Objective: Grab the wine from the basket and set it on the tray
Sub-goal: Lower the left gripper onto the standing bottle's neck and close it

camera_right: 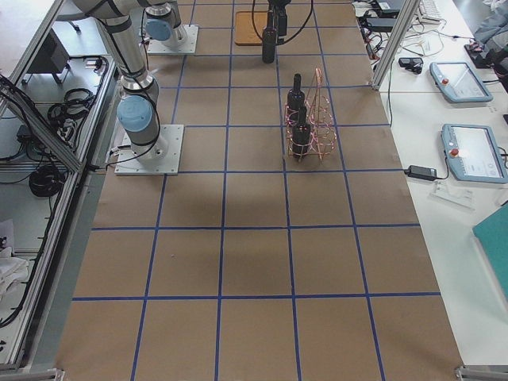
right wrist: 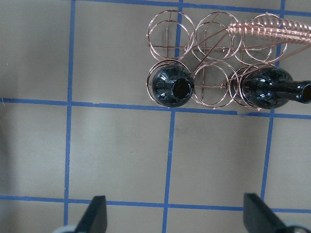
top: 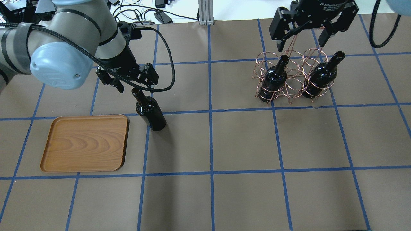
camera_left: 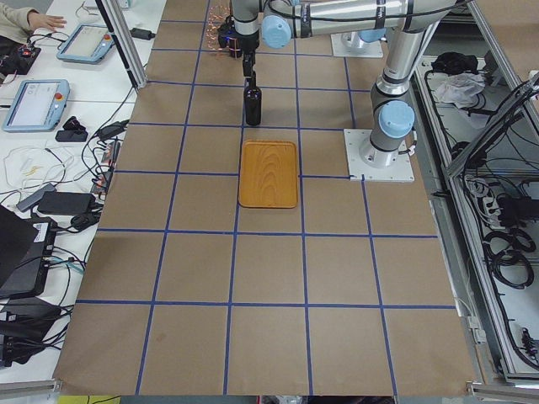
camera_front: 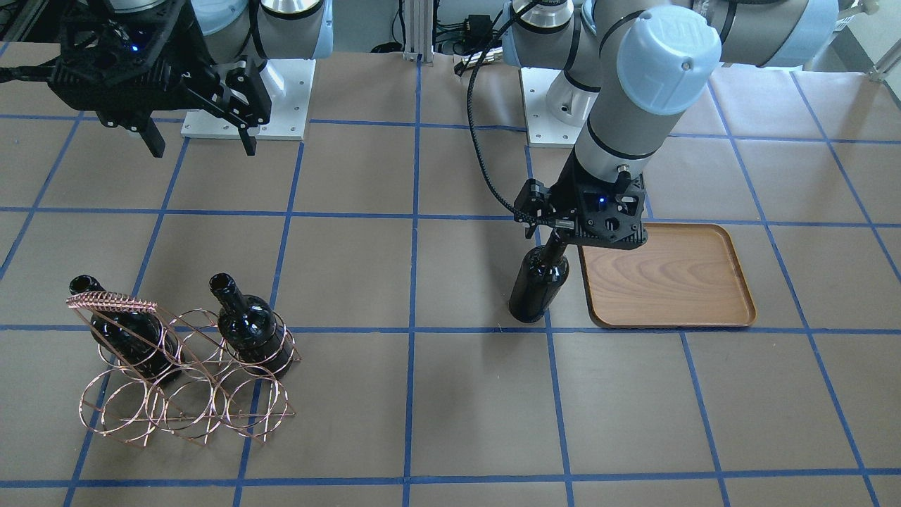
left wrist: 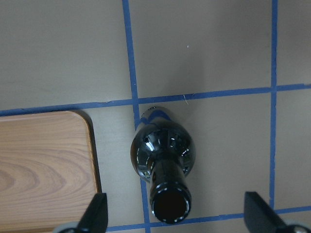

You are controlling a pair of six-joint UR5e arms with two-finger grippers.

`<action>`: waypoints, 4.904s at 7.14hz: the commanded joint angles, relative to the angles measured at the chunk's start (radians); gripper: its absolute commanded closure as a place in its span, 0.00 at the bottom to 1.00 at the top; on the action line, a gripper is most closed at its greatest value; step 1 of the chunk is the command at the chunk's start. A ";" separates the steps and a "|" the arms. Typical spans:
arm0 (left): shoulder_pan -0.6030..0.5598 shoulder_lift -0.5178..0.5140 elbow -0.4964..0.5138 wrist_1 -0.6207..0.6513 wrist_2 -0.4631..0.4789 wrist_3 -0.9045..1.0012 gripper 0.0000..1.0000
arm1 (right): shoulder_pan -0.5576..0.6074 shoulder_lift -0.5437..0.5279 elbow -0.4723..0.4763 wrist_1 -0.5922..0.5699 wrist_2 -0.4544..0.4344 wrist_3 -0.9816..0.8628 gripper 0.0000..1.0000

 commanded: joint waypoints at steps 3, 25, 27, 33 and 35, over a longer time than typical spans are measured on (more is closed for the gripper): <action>-0.002 -0.015 -0.046 0.024 -0.001 0.011 0.25 | -0.011 -0.018 0.000 0.015 -0.001 -0.005 0.00; 0.010 -0.008 0.009 -0.065 -0.011 -0.003 0.30 | -0.008 -0.033 0.039 -0.002 0.000 -0.005 0.00; 0.010 -0.020 0.009 -0.054 -0.015 -0.005 0.32 | -0.009 -0.033 0.039 -0.002 -0.001 -0.005 0.00; 0.010 -0.037 0.011 -0.054 -0.017 0.009 1.00 | -0.009 -0.035 0.040 -0.002 -0.001 -0.011 0.00; 0.009 -0.038 0.011 -0.059 -0.004 0.009 1.00 | -0.009 -0.035 0.040 -0.002 -0.001 -0.011 0.00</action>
